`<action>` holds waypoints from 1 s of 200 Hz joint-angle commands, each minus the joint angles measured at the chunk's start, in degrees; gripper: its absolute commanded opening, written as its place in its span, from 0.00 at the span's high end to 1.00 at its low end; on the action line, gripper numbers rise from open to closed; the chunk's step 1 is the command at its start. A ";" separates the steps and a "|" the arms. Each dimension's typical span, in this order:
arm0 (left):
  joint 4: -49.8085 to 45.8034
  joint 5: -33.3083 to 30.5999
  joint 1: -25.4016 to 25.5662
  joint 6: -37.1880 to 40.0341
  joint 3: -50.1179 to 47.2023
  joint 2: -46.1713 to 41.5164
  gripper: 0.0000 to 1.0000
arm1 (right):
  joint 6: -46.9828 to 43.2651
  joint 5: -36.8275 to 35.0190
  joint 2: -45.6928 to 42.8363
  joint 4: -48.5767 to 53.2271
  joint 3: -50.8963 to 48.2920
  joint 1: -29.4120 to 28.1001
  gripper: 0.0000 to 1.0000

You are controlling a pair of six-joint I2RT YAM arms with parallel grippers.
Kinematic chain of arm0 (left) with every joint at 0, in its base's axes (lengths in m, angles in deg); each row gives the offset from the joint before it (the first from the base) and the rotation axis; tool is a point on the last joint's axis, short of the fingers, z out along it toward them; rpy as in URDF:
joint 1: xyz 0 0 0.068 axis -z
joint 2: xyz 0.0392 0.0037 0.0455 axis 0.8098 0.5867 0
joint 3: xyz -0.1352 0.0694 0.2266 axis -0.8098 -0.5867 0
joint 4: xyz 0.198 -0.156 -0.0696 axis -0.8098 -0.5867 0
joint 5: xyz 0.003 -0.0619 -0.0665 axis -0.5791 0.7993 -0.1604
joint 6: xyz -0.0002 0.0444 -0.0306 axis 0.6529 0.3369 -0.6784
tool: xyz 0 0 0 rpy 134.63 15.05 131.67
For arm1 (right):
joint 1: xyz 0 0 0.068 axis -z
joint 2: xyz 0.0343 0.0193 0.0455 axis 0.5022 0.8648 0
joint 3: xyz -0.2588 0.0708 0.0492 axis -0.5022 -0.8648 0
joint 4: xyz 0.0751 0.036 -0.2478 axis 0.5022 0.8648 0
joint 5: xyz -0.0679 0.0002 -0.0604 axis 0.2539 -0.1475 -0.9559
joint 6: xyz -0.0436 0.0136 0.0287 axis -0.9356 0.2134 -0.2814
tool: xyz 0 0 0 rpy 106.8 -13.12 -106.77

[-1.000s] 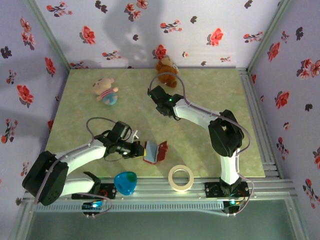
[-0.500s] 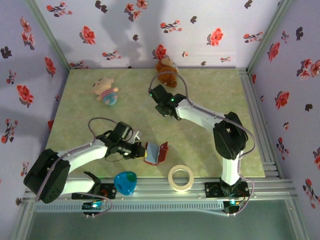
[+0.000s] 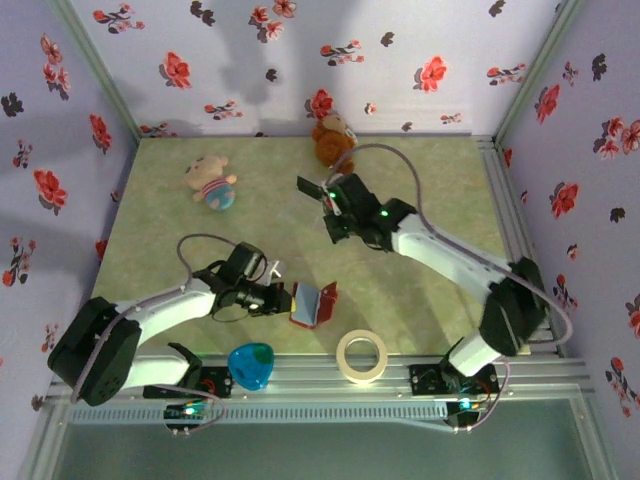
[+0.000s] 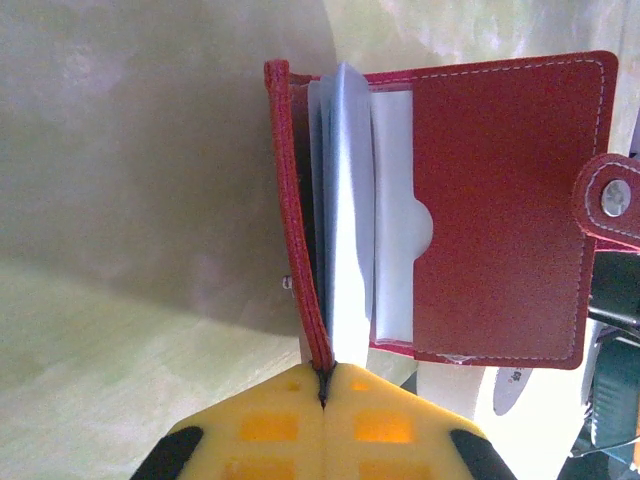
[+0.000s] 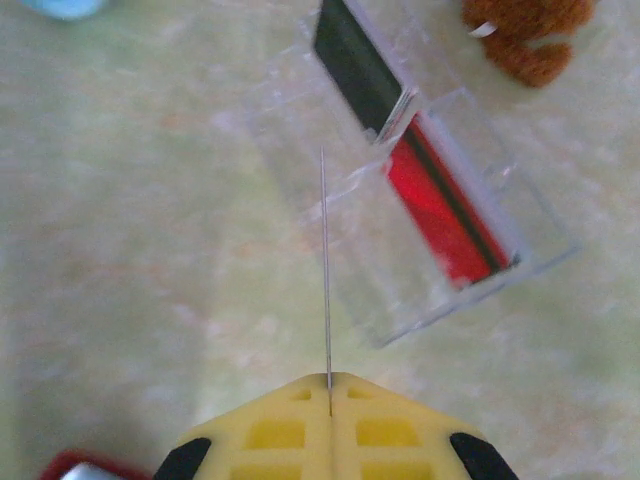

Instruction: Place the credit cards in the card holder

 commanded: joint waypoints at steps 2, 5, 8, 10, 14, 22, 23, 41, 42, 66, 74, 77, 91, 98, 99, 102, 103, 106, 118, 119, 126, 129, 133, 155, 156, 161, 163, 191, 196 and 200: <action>3.34 -0.33 0.33 -0.90 -0.41 1.64 1.00 | 14.87 16.22 -3.83 -5.07 -6.94 -0.13 1.00; 3.95 -0.48 0.32 -1.15 -0.67 1.93 1.00 | 16.47 17.97 -4.22 -6.10 -8.03 -0.23 1.00; 4.57 -0.61 0.39 -1.48 -0.91 2.28 1.00 | 18.64 19.56 -4.52 -7.22 -9.25 -0.28 1.00; 4.89 -0.69 0.41 -1.65 -1.04 2.46 1.00 | 19.91 20.59 -4.65 -7.94 -10.12 -0.36 1.00; 5.72 -0.71 0.35 -2.15 -1.33 2.94 1.00 | 22.31 22.42 -5.09 -9.47 -11.81 -0.55 1.00; 6.93 -0.71 0.41 -2.90 -1.69 3.85 1.00 | 27.04 24.61 -6.04 -13.21 -15.25 -1.10 1.00; 7.05 -0.71 0.46 -2.99 -1.75 3.95 1.00 | 27.63 24.75 -6.16 -13.56 -15.64 -1.23 1.00; 8.50 -1.56 0.49 -3.97 -2.46 4.99 1.00 | 35.40 26.60 -8.47 -18.67 -22.17 -3.18 1.00; 8.62 -1.66 0.45 -4.01 -2.48 4.95 1.00 | 35.94 26.66 -8.71 -18.84 -22.51 -3.45 1.00; 8.55 -2.40 0.48 -4.78 -2.60 4.86 1.00 | 38.59 24.78 -11.94 -14.08 -25.77 -6.09 1.00; 8.45 -2.84 0.50 -5.37 -2.68 4.54 1.00 | 39.36 24.38 -13.03 -12.28 -26.62 -6.64 1.00; 8.60 -3.02 0.64 -5.63 -2.81 4.30 1.00 | 39.71 24.32 -13.42 -11.69 -26.88 -6.83 1.00; 8.94 -4.02 0.60 -6.28 -3.51 3.49 1.00 | 39.79 21.79 -14.80 -6.36 -26.82 -7.69 1.00; 8.91 -4.70 0.61 -6.52 -3.74 3.22 1.00 | 39.35 20.43 -15.28 -3.74 -26.55 -8.09 1.00; 8.91 -4.82 0.64 -6.56 -3.79 3.19 1.00 | 39.32 20.20 -15.35 -3.38 -26.52 -8.14 1.00; 8.88 -5.10 0.64 -6.66 -3.87 3.10 1.00 | 39.36 19.84 -15.50 -2.47 -26.50 -8.12 1.00; 8.86 -5.15 0.66 -6.67 -3.90 3.09 1.00 | 39.37 19.73 -15.59 -2.22 -26.45 -8.20 1.00; 8.88 -5.24 0.65 -6.80 -3.98 3.08 1.00 | 39.46 19.49 -15.74 -1.61 -26.49 -8.20 1.00; 9.08 -5.28 0.68 -7.44 -4.33 3.08 1.00 | 40.55 19.52 -16.69 -1.17 -27.36 -8.20 1.00; 9.09 -5.28 0.72 -7.50 -4.39 3.08 1.00 | 40.67 19.48 -16.76 -1.17 -27.46 -8.25 1.00; 9.33 -5.36 0.77 -8.00 -4.74 2.95 1.00 | 41.63 20.05 -16.95 -1.59 -28.15 -8.21 1.00; 9.48 -5.41 0.85 -8.22 -4.96 2.84 1.00 | 41.97 20.50 -16.99 -1.94 -28.55 -8.26 1.00; 9.80 -5.66 0.93 -8.53 -5.33 2.70 1.00 | 42.41 21.24 -16.91 -2.56 -29.05 -8.30 1.00; 10.77 -6.25 1.13 -9.28 -6.85 2.11 1.00 | 43.80 23.52 -16.18 -4.51 -31.76 -8.29 1.00; 10.77 -6.20 1.12 -9.30 -6.88 2.11 1.00 | 43.83 23.50 -16.11 -4.51 -31.85 -8.29 1.00; 10.69 -6.18 1.21 -9.32 -6.95 2.03 1.00 | 44.07 23.27 -16.16 -4.59 -32.33 -8.31 1.00; 10.68 -6.16 1.23 -9.32 -6.99 2.02 1.00 | 44.11 23.19 -16.15 -4.66 -32.50 -8.30 1.00; 11.40 -6.25 1.51 -9.23 -7.95 2.09 1.00 | 44.84 22.00 -16.53 -4.62 -33.91 -8.29 1.00; 11.41 -6.25 1.51 -9.11 -7.96 2.34 1.00 | 45.08 21.88 -16.60 -4.98 -34.13 -8.32 1.00; 11.42 -6.18 1.47 -9.05 -7.90 2.58 1.00 | 45.28 21.93 -16.60 -5.51 -34.38 -8.30 1.00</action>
